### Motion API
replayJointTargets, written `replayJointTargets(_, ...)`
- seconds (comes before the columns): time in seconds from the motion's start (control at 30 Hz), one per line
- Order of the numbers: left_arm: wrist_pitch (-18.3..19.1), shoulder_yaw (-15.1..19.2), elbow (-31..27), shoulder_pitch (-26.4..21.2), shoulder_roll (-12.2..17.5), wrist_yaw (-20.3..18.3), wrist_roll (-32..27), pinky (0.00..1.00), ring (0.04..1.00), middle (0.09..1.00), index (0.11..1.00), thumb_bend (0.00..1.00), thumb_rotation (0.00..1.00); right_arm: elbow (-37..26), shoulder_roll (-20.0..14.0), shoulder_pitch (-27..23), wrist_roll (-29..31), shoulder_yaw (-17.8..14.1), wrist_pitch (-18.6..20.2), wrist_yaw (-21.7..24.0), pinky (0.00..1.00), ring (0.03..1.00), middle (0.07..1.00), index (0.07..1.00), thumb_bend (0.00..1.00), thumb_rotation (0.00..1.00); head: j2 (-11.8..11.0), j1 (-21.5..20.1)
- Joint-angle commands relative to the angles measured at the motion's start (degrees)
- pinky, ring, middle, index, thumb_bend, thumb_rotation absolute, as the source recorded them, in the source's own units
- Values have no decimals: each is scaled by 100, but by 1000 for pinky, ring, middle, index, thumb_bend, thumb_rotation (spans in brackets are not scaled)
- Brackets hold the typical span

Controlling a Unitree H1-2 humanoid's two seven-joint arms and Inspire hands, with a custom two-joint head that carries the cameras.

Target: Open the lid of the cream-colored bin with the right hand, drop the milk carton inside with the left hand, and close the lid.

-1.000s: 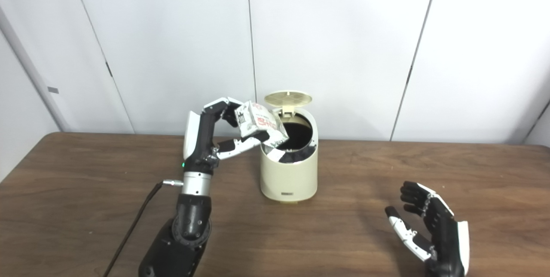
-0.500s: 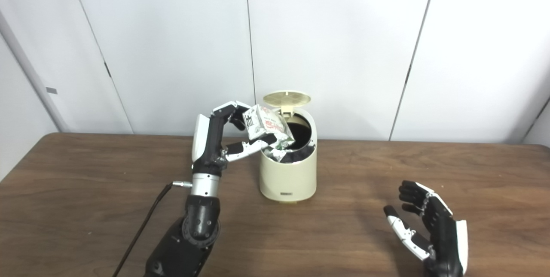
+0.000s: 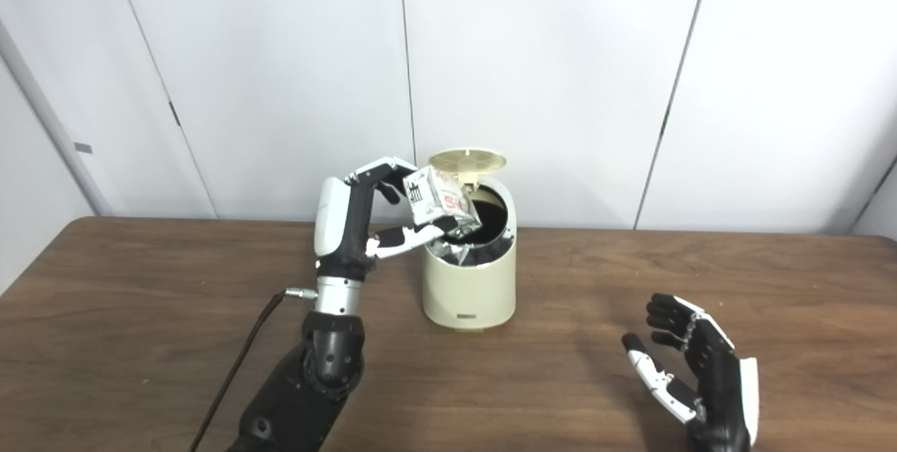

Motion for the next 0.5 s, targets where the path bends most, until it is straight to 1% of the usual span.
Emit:
replayJointTargets(0.0, -91, 13, -78, -389, -2, 226, 96, 367, 470, 488, 456, 504, 0, 196, 155, 58, -58, 86, -152, -77, 610, 667, 671, 661, 285, 102, -4, -15)
replayJointTargets(0.13, -130, -9, -35, -414, 48, 234, 167, 368, 476, 490, 457, 504, 0, 233, 182, 31, -79, 90, -202, -103, 612, 657, 659, 655, 285, 99, -21, -12)
replayJointTargets(0.17, -145, -14, -31, -416, 58, 216, 157, 369, 476, 490, 458, 504, 0, 221, 190, 26, -83, 97, -198, -103, 608, 654, 657, 653, 285, 116, -21, -21)
replayJointTargets(0.23, -157, -22, -45, -412, 69, 195, 148, 370, 478, 489, 458, 504, 0, 208, 197, 21, -58, 107, -198, -83, 612, 655, 660, 654, 279, 104, -25, -26)
replayJointTargets(0.33, -162, -41, -80, -393, 93, 113, 94, 375, 480, 489, 458, 504, 0, 199, 206, 16, -43, 113, -155, -78, 625, 668, 672, 664, 278, 61, -25, -45)
replayJointTargets(0.47, -155, -42, -140, -366, 107, -54, -8, 390, 484, 485, 462, 505, 0, 153, 219, 18, -34, 109, -86, -73, 631, 668, 669, 661, 286, 96, -13, -47)
